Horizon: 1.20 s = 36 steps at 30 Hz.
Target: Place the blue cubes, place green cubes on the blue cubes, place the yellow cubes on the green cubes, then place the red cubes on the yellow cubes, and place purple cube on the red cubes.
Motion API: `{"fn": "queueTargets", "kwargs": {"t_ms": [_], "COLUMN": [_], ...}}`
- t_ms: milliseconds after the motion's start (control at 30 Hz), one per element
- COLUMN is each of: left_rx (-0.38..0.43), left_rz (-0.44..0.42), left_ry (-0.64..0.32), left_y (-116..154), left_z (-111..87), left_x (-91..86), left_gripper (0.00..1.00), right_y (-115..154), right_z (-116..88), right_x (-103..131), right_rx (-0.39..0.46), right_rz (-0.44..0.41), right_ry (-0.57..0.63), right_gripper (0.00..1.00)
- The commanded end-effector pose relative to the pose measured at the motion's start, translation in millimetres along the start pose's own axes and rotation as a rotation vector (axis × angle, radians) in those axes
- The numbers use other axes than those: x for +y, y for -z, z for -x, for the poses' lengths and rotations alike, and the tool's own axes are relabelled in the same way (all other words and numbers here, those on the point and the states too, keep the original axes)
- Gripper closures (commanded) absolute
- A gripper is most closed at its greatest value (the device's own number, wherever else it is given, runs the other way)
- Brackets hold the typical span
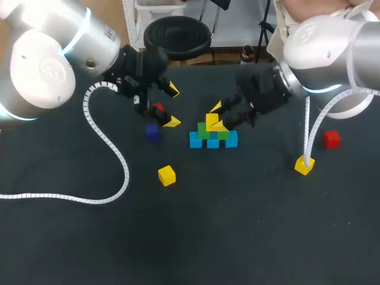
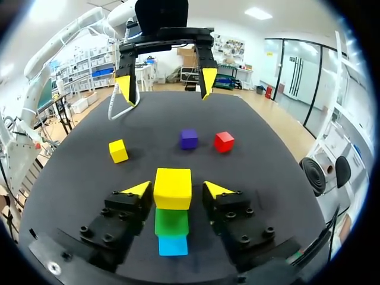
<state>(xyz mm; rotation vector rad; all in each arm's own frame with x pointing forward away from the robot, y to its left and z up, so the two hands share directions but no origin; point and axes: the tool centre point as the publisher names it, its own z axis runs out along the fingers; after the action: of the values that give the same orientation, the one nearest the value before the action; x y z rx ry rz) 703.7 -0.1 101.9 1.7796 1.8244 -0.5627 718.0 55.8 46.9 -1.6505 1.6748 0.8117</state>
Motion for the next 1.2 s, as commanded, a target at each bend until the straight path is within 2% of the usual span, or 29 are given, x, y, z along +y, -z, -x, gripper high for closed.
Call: {"fn": "queueTargets", "kwargs": {"t_ms": [33,67,100,367,533,700,867,1200], "left_rx": [-0.002,-0.002,-0.002,-0.002,-0.002,-0.002,-0.002,-0.002], "left_rz": [0.000,0.000,0.000,0.000,0.000,0.000,0.000,0.000], "left_ry": [-0.002,-0.002,-0.002,-0.002,-0.002,-0.002,-0.002,-0.002], "left_y": [0.4,0.4,0.4,0.4,0.4,0.4,0.4,0.4], "left_z": [-0.8,-0.8,-0.8,-0.8,-0.8,-0.8,-0.8,-0.8], "left_x": [-0.1,-0.1,-0.1,-0.1,-0.1,-0.1,-0.1,-0.1], "left_gripper": [0.00,0.00,0.00,0.00,0.00,0.00,0.00,0.00], "right_y": [7.8,10.2,13.6,49.1,79.5,108.8,128.4,128.4], "right_z": [2.9,4.1,4.8,6.2,2.2,-9.0,-23.1,-23.1], "right_x": [3.9,5.0,6.1,19.2,34.2,47.4,57.3,57.3], "right_rx": [-0.001,0.000,0.001,0.006,-0.010,-0.053,-0.041,-0.041], "right_rz": [-0.016,-0.021,-0.029,-0.090,-0.086,-0.079,-0.097,-0.097], "right_ry": [0.009,0.011,0.014,0.052,0.110,0.166,0.129,0.129], "right_gripper": [0.11,0.02,0.00,0.00,0.00,0.00,0.00,0.00]}}
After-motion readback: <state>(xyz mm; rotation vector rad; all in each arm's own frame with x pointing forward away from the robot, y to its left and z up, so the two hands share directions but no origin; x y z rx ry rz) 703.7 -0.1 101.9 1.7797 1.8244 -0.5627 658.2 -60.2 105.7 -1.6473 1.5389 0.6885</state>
